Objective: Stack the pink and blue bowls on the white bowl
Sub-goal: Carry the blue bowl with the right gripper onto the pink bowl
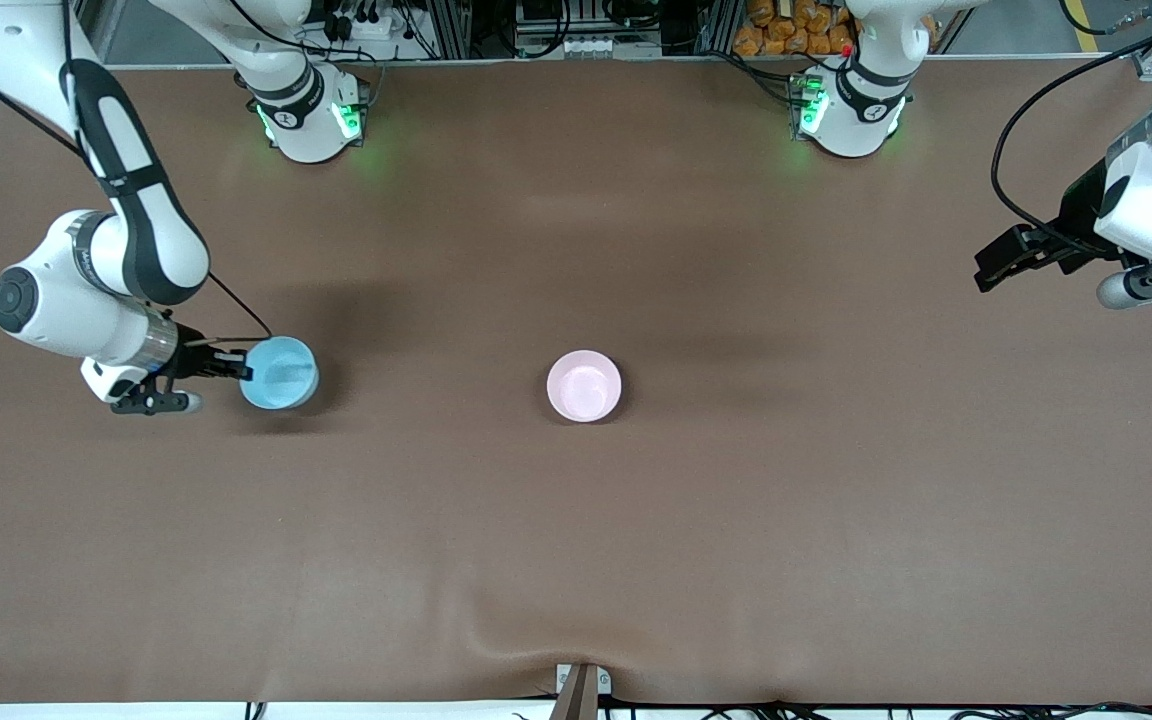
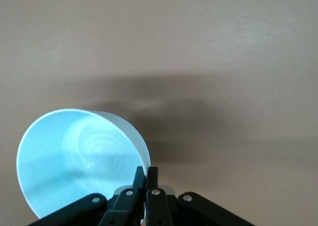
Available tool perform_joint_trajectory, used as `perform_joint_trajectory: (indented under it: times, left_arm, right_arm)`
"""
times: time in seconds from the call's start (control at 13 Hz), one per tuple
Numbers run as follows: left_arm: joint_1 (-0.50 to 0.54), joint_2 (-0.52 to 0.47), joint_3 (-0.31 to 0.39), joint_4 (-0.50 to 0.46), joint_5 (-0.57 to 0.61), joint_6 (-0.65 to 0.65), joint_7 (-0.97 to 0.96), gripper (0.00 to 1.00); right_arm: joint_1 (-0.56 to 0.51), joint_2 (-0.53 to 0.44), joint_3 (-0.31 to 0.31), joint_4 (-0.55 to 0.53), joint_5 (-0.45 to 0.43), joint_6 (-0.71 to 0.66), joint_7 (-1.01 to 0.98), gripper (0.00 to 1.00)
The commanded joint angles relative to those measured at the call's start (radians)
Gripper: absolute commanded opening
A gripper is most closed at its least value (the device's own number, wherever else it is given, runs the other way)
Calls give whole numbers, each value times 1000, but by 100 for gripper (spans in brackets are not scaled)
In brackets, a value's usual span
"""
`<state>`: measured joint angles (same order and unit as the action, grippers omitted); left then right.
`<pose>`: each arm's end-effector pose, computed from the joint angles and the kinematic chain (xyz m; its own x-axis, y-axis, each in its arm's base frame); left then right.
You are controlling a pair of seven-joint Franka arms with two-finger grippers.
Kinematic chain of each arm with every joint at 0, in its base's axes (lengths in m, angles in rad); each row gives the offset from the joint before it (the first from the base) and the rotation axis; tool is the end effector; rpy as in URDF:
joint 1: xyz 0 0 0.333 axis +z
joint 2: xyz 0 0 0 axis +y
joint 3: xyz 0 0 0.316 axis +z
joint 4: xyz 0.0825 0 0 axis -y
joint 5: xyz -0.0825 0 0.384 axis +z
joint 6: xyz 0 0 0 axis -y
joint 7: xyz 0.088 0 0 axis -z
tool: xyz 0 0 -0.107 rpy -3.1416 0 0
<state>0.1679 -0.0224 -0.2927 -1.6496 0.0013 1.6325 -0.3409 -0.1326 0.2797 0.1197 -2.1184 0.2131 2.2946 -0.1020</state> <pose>0.5478 -0.0703 0.6044 0.9767 0.2144 0.0067 0.2144 -0.9767 -0.0059 0.5642 -0.0033 0.2732 0.9938 -0.0540 -0.0977 -0.0716 -0.9798 -0.1865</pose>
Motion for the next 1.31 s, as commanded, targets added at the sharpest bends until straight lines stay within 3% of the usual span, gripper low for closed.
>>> perform_joint_trajectory:
  times: [0.0, 0.46, 0.69, 1.23]
  left_arm:
    - [2, -42, -6, -38, 16, 13, 20, 100]
    - [5, -56, -8, -53, 16, 12, 20, 100]
    - [5, -53, -6, -52, 14, 33, 20, 100]
    - [4, -33, -8, -64, 14, 119, 17, 100]
  right_arm:
    - [123, -11, -3, 70, 22, -41, 230, 0]
    - [408, 4, -3, 198, 38, -35, 736, 0]
    - [528, 79, -6, 291, 51, -32, 954, 0]
    - [706, 219, -9, 345, 42, 149, 1202, 0]
